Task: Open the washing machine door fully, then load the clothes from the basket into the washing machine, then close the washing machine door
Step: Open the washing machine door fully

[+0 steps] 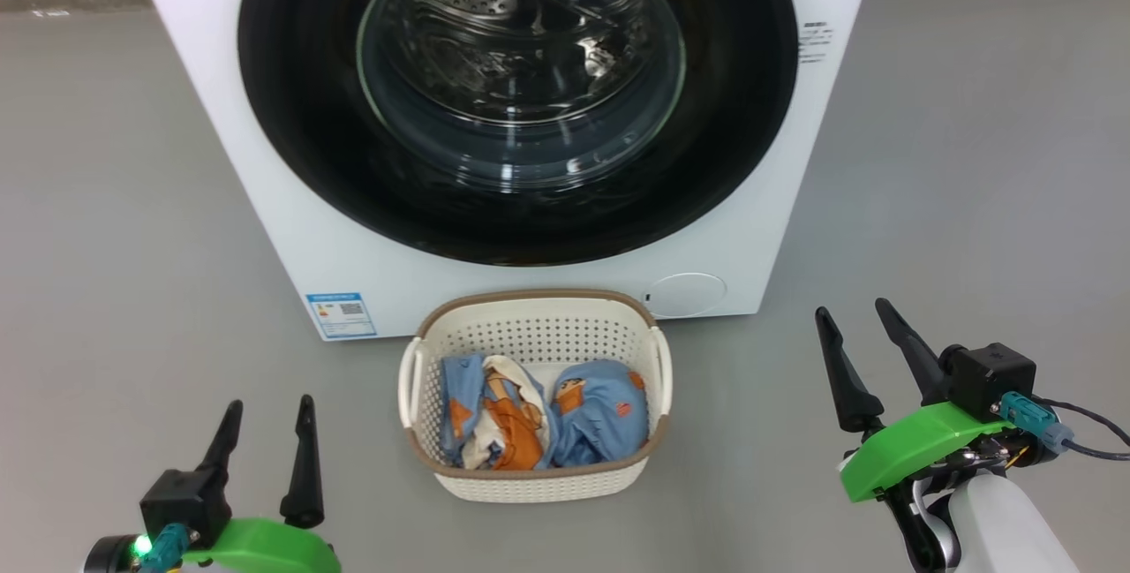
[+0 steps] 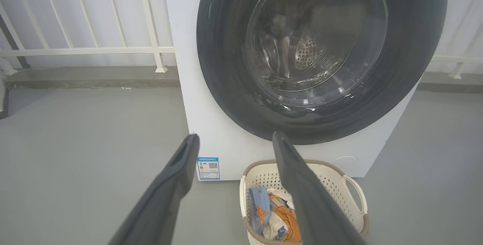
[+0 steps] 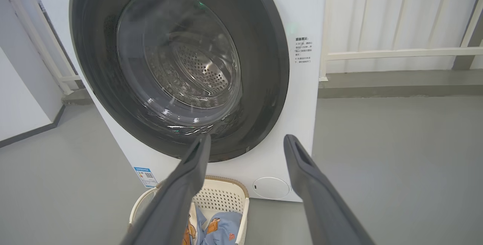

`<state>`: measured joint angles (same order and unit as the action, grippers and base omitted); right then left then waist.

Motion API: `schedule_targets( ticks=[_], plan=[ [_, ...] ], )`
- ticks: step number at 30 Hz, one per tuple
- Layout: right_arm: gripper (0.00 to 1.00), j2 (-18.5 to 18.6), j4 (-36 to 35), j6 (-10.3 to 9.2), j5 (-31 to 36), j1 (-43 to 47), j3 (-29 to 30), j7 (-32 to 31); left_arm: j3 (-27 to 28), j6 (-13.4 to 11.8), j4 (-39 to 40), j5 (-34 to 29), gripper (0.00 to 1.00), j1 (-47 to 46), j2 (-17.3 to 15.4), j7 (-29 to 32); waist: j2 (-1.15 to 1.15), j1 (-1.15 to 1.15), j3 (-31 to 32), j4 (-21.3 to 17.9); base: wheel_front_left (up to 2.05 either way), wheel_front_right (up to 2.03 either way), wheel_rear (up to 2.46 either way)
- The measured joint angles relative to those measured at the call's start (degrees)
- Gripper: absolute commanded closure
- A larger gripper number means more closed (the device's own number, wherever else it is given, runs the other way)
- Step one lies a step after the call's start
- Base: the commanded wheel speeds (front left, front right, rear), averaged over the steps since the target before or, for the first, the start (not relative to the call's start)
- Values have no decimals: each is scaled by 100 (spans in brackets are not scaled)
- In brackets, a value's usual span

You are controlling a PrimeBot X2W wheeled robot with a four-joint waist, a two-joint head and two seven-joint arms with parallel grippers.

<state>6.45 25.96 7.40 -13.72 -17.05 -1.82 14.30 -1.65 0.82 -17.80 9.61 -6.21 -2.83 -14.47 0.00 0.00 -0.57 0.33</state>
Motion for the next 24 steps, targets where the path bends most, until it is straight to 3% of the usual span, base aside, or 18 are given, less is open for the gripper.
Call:
schedule_targets(
  ticks=[14, 24],
  plan=[
    [0, 5, -3, 0, -14, -1, 58, 0, 12, -2, 27, 88, 0, -75, 5, 0, 0, 0, -67, -2, 121, 121, -242],
    [0, 10, -80, 0, -55, -1, 76, 0, 27, -5, 267, 49, 0, -86, 13, -14, 0, 0, -141, -6, 68, 68, -136]
  ],
)
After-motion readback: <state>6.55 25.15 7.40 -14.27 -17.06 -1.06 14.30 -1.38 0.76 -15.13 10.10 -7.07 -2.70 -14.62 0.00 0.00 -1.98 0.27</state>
